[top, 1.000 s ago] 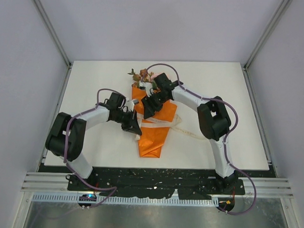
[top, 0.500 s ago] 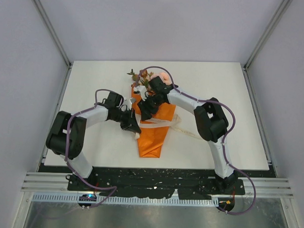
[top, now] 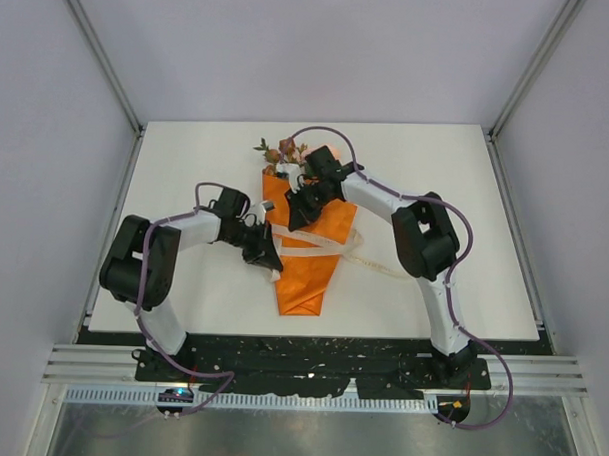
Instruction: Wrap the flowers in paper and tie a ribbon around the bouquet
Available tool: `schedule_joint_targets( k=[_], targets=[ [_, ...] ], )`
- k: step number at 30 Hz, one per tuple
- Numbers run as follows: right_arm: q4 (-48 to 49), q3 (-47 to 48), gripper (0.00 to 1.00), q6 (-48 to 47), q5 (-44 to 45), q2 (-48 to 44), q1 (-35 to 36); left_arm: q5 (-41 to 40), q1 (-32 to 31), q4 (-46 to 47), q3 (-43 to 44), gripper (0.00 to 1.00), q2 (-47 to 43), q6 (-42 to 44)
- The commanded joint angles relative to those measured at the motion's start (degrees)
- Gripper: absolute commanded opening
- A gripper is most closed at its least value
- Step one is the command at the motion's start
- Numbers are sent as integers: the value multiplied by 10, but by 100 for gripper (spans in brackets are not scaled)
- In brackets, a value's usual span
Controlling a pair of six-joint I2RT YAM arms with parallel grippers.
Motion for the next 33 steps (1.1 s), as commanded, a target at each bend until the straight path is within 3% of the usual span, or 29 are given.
schedule_joint_targets(
  k=[1, 16, 27, 33],
  targets=[
    [29, 28, 5, 61, -78, -15, -26, 19, -3, 9, 18, 0, 8, -4],
    [63, -9, 5, 124, -169, -46, -29, -43, -20, -29, 104, 0, 57, 8],
    [101, -9, 5, 179, -185, -57, -56, -62, -25, -68, 88, 0, 46, 37],
    [114, -36, 5, 185, -209, -61, -50, -74, -25, -62, 130, 0, 65, 33]
  ],
)
